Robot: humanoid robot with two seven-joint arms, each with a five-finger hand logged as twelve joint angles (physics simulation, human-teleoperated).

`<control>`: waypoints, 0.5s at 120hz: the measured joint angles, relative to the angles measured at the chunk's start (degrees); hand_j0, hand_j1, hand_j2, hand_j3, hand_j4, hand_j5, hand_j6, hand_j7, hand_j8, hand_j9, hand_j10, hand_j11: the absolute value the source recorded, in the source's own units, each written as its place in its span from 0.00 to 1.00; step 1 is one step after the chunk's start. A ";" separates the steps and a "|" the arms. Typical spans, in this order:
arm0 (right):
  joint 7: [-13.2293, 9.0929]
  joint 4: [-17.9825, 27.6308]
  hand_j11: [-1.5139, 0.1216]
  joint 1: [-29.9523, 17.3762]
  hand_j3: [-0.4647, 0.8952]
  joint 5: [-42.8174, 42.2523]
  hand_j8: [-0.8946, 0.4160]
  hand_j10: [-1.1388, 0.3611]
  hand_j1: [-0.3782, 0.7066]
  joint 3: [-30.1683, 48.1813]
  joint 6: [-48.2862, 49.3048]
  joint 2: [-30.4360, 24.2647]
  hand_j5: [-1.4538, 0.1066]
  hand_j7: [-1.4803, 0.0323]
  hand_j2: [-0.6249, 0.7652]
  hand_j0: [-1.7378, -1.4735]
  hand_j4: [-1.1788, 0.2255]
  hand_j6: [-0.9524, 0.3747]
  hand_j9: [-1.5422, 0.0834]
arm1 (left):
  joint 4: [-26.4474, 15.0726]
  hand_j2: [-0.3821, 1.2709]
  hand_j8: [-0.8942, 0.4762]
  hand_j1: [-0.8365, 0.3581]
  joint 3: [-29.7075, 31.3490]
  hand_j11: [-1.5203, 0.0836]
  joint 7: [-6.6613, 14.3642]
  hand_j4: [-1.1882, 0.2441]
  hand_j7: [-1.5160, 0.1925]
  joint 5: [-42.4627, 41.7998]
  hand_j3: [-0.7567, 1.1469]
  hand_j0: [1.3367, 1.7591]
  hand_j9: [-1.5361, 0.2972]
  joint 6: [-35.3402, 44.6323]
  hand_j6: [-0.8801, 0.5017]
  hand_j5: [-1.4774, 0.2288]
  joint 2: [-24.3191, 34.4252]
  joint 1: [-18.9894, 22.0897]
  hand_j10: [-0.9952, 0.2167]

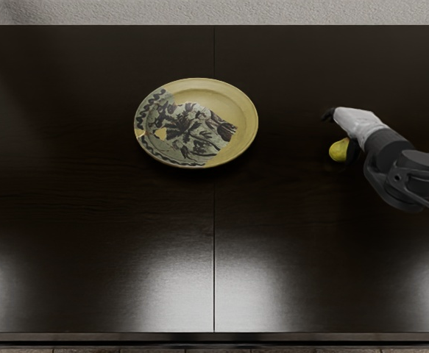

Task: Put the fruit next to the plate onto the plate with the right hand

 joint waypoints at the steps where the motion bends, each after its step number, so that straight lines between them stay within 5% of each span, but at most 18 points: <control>1: -0.01 -0.02 0.71 -0.03 0.34 0.00 0.47 0.57 0.33 -0.08 -0.17 0.02 0.70 0.74 0.41 0.30 0.64 0.50 0.73 | 0.00 0.23 0.65 0.99 0.00 0.95 0.00 0.83 0.89 0.00 0.40 0.76 0.84 0.00 0.64 0.87 0.00 0.00 0.82; 60: -0.18 -3.87 0.62 -3.05 0.34 0.06 0.39 0.50 0.45 -2.09 -8.69 3.44 0.61 0.65 0.40 0.30 0.56 0.42 0.64 | 0.02 0.23 0.65 0.99 0.00 0.95 0.00 0.83 0.89 0.00 0.40 0.76 0.84 0.02 0.64 0.87 0.00 0.00 0.82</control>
